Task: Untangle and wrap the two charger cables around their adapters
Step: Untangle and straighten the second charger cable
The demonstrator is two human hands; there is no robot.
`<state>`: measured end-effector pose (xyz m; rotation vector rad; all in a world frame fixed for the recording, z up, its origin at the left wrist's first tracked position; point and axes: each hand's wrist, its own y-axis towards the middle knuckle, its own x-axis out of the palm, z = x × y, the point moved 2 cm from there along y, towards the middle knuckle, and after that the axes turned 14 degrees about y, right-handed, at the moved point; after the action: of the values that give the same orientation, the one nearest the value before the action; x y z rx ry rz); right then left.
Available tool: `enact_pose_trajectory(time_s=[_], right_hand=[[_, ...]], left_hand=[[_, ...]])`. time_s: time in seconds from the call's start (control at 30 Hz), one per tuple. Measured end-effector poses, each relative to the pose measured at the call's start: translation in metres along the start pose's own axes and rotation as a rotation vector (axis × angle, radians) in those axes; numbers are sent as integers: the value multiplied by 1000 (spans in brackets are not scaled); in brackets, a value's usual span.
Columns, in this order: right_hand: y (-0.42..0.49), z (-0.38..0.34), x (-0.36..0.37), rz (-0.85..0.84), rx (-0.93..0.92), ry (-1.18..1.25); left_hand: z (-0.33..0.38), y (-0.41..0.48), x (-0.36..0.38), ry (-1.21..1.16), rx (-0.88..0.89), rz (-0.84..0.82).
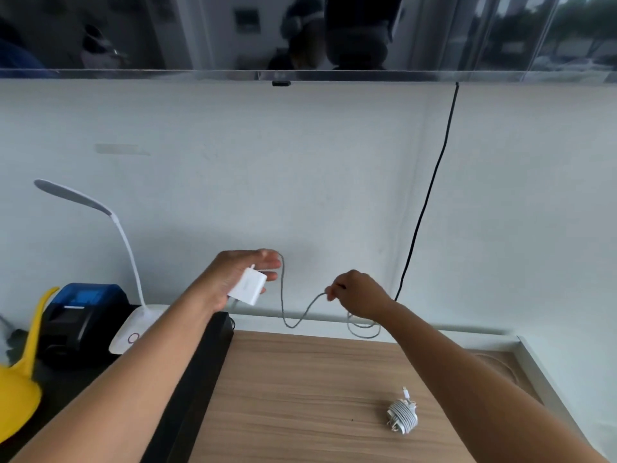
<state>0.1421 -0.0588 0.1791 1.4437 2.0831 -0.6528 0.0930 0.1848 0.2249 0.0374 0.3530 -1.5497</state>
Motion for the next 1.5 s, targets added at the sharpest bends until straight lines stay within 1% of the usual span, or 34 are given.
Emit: enact_pose_trajectory(time_s=[0.07, 0.2, 0.3, 0.43, 0.47, 0.5, 0.57, 0.63, 0.73, 0.77, 0.87, 1.0, 1.07, 1.13, 1.3, 1.43, 1.5], right_hand=[[-1, -18, 1, -53, -46, 105], [-4, -37, -12, -22, -115, 276], [-4, -37, -18, -23, -139, 282], [-2, -31, -23, 36, -136, 348], [-3, -28, -25, 17, -113, 389], [-4, -26, -28, -33, -79, 441], [-8, -20, -32, -192, -12, 541], [-10, -8, -36, -317, 50, 597], [-11, 9, -37, -482, 115, 760], [-11, 12, -36, -525, 120, 802], [-12, 21, -33, -592, 125, 826], [-14, 23, -27, -731, 231, 855], [-11, 26, -25, -714, 248, 818], [-6, 27, -24, -645, 260, 745], [-5, 21, -26, -535, 292, 327], [0, 25, -26, -328, 238, 151], [3, 31, -26, -272, 200, 114]], left_hand=[[2, 2, 22, 96, 13, -20], [2, 3, 48, 249, -55, -153], [3, 4, 55, 250, -79, -257], [6, 4, 55, 227, -88, -333], [6, 4, 54, 228, -89, -335], [6, 5, 52, 219, -92, -326], [7, 6, 46, 177, -99, -306], [8, 7, 40, 154, -98, -291], [8, 9, 35, 189, -88, -247], [8, 10, 34, 207, -88, -230], [10, 12, 28, 227, -78, -186], [15, 15, 19, 199, -67, -132], [17, 16, 18, 200, -66, -110], [17, 16, 17, 205, -71, -99], [14, 18, 13, 176, -95, -57], [8, 22, 0, 80, -154, 32], [5, 24, -9, 30, -179, 89]])
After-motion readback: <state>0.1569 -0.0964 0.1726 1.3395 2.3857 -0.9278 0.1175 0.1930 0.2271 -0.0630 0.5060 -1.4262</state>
